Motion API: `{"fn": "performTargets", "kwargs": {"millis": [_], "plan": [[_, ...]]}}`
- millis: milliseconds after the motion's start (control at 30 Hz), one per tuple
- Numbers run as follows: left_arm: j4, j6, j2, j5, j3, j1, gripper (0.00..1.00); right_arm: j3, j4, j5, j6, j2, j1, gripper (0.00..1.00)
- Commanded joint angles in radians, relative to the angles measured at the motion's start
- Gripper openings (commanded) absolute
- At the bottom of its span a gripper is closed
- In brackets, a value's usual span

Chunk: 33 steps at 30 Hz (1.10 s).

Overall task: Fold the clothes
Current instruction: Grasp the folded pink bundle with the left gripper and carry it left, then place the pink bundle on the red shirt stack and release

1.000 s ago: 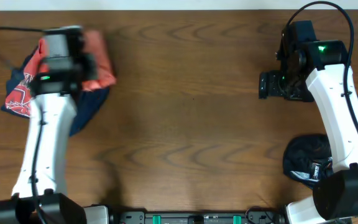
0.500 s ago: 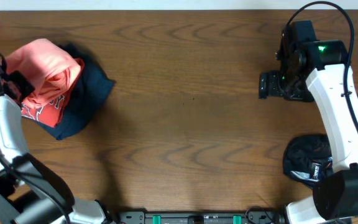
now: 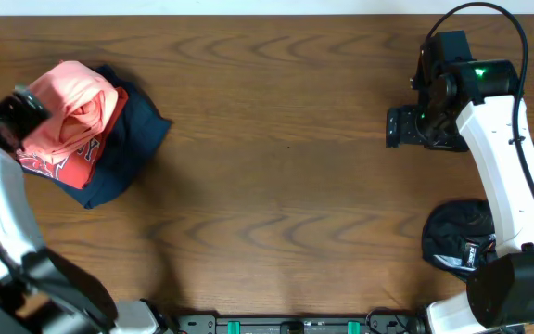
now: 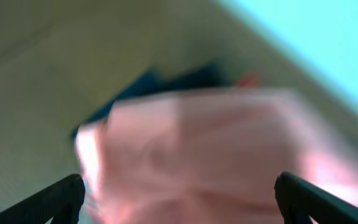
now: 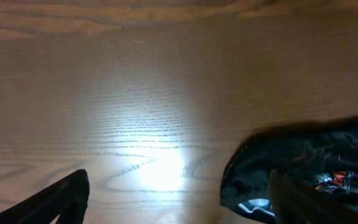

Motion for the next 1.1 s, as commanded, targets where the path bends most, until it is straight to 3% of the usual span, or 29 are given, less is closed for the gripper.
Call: {"fn": "performTargets", "kwargs": {"millis": [0, 100, 233, 400, 467, 500, 533, 567, 633, 833, 933, 1067], "plan": [[0.061, -0.024, -0.079, 0.238, 0.046, -0.012, 0.98, 0.009, 0.01, 0.01, -0.015, -0.001, -0.01, 0.9], [0.121, -0.07, -0.065, 0.287, 0.046, -0.04, 1.0, 0.009, 0.01, 0.01, -0.015, -0.001, -0.01, 0.9], [0.167, -0.09, 0.006, 0.287, 0.046, -0.1, 0.94, 0.009, 0.01, 0.01, -0.015, -0.001, -0.01, 0.9], [0.084, -0.09, 0.131, 0.288, 0.046, -0.151, 0.89, 0.009, 0.003, 0.006, -0.015, -0.001, -0.009, 0.9], [-0.003, -0.096, 0.18, 0.292, 0.045, -0.153, 0.73, 0.009, -0.002, 0.007, -0.015, -0.001, -0.01, 0.89], [-0.078, -0.112, 0.203, 0.313, 0.045, -0.153, 0.57, 0.009, -0.004, 0.007, -0.015, -0.001, -0.01, 0.89], [-0.151, -0.117, 0.22, 0.347, 0.045, -0.152, 0.34, 0.009, -0.003, 0.007, -0.015, -0.001, -0.01, 0.9], [-0.226, -0.116, 0.235, 0.378, 0.044, -0.153, 0.22, 0.009, 0.0, 0.008, -0.015, -0.001, -0.01, 0.89], [-0.359, -0.116, 0.259, 0.415, 0.038, -0.156, 0.14, 0.009, 0.011, 0.007, -0.015, -0.001, -0.01, 0.9], [-0.404, -0.112, 0.262, 0.415, 0.02, -0.149, 0.15, 0.009, 0.021, 0.007, -0.015, -0.001, -0.011, 0.9], [-0.399, -0.111, 0.241, 0.42, 0.026, -0.14, 0.42, 0.009, 0.011, 0.008, -0.015, -0.001, -0.011, 0.9], [-0.397, -0.063, 0.17, 0.522, 0.048, -0.136, 0.54, 0.009, 0.011, 0.019, -0.016, -0.001, -0.011, 0.9]]}}
